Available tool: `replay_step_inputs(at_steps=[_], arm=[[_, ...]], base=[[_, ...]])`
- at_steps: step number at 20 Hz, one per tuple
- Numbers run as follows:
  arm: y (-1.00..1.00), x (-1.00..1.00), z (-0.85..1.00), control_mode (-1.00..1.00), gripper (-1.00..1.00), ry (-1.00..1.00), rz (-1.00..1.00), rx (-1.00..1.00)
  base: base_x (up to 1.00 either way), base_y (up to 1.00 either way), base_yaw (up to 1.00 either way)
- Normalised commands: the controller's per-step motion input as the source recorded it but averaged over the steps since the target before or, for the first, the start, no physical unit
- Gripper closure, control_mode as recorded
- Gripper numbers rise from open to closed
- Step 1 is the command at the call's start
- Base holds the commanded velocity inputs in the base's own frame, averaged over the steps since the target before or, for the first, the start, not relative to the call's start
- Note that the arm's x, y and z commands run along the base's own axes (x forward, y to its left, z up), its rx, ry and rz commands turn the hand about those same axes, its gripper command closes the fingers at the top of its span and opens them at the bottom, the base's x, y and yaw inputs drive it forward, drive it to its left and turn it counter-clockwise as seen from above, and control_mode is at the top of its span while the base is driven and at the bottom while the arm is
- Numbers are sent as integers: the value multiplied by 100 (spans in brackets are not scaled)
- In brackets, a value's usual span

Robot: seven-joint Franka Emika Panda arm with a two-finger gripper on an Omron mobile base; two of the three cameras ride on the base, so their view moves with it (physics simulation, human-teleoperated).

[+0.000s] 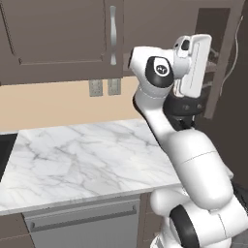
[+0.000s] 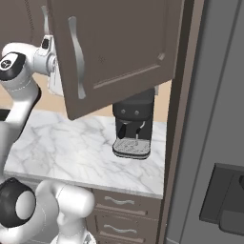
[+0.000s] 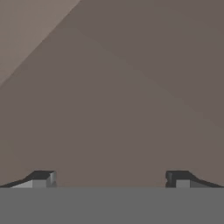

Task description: Open the cabinet, pick the kettle from the cabinet, and place it in the sink.

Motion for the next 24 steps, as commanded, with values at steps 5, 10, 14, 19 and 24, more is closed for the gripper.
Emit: replay_step_inputs(at_steps=[5,10,14,19,24], arm=[[-71,-37,1,-100,-100,-9,-5,0],[-84,-28,5,-100,-100,-10,-4,1],[-92,-17,1,-100,-100,-7,-5,3],[-97,-7,0,-100,-100,-2,-6,5],[-79,0,0,-100,-100,0,-4,8]], base=[[0,0,0],[0,0,0],[0,0,0],[0,0,0],[0,0,0]])
